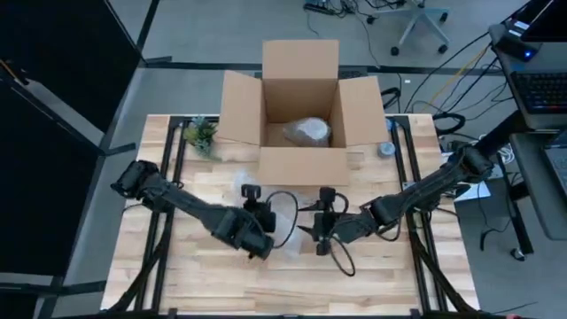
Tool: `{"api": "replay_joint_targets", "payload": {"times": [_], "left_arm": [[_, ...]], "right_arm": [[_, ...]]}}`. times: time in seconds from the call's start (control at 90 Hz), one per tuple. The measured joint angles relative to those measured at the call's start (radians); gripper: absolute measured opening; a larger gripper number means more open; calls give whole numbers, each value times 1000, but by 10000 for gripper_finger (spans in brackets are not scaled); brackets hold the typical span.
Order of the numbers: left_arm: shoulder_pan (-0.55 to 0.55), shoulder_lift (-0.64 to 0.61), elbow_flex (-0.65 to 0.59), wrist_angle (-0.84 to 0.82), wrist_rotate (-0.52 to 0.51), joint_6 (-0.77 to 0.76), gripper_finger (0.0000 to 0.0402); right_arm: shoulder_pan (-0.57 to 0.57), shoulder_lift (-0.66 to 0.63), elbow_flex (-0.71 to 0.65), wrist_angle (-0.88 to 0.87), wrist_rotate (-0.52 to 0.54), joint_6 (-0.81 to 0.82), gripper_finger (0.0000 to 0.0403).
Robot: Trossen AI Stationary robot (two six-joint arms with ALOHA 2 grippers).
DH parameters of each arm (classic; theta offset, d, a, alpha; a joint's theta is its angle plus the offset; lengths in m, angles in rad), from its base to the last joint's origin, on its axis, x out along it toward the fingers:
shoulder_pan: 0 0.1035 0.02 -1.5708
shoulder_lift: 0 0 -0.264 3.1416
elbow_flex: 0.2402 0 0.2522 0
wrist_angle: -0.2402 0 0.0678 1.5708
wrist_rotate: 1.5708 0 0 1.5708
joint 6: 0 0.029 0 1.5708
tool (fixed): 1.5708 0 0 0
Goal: Wrap mug
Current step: Wrap the orange mug with bubble wrap
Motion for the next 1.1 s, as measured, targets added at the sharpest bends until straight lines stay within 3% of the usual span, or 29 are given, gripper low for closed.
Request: {"api": "replay_joint_targets", "payload": {"times": [0.244, 0.356, 0.744, 1.1], "left_arm": [[12, 1, -93, 37, -1, -30, 0], [12, 1, -143, 99, -2, -22, 0], [10, 1, -168, 140, -3, -20, 0], [9, 1, -168, 155, -2, -20, 0]], "right_arm": [[8, 85, 0, 81, -103, -29, 201], [5, 164, 14, 163, -95, -101, 201], [-25, 424, 197, 158, -98, -184, 201], [-3, 454, 210, 46, -99, -126, 201]]}}
